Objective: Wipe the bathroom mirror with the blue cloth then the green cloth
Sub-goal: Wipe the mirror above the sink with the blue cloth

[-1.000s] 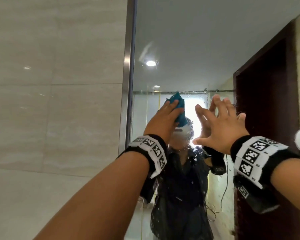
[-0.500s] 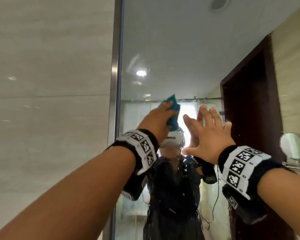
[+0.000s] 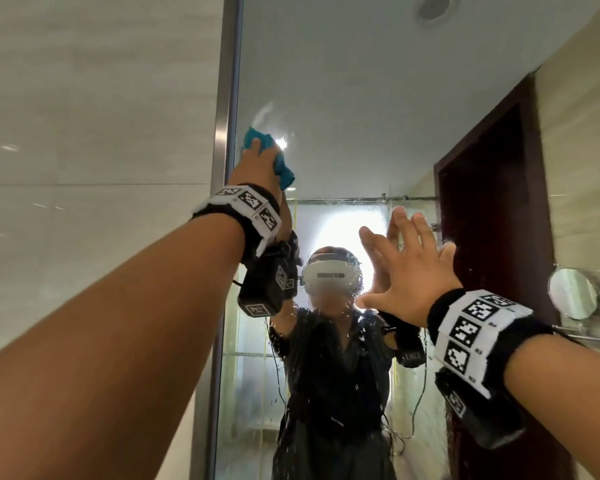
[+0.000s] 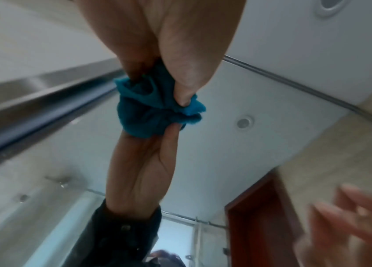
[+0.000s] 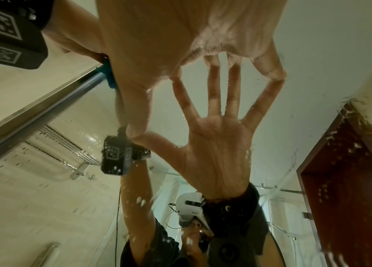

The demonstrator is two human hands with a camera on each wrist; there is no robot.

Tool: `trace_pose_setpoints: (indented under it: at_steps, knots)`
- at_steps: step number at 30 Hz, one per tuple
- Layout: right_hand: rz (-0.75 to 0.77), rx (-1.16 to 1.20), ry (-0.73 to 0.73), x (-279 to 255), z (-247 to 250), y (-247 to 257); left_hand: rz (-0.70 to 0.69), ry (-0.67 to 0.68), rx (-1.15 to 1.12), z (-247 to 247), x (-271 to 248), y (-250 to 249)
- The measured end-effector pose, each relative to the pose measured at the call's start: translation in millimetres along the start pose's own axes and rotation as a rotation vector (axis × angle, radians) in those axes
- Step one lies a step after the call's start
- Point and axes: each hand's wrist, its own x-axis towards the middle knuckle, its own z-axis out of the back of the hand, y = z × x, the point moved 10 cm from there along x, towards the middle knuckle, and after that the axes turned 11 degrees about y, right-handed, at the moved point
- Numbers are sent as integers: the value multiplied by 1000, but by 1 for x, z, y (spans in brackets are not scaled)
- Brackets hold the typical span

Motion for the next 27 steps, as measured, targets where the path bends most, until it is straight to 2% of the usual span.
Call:
trace_pose_setpoints:
  at_steps: [2,4,6,11,14,21,24,27]
  knots:
    - [-2,4,-10,0,1,-1,-132,3,-25,-17,-7,-27]
    - [-4,14,-20,0,2,-2,-251,69,-16,-45,-24,-58]
    - [-4,23,-24,1,2,-2,-301,137,6,-74,-45,-73]
    - [14,36,-112,-15,0,-5,-328,141,0,-108,-92,-47]
    - [4,-47,-165,-46,-19,0,-316,210,16,-127,-123,-30]
    - [-153,61,17,-77,-71,-18,-366,459,244,-184,-199,-27]
    - [-160,138,46,-73,-79,-26,-334,451,199,-185,-198,-29]
    - [-152,153,53,-71,-81,-26,-238,340,52,-156,-174,-29]
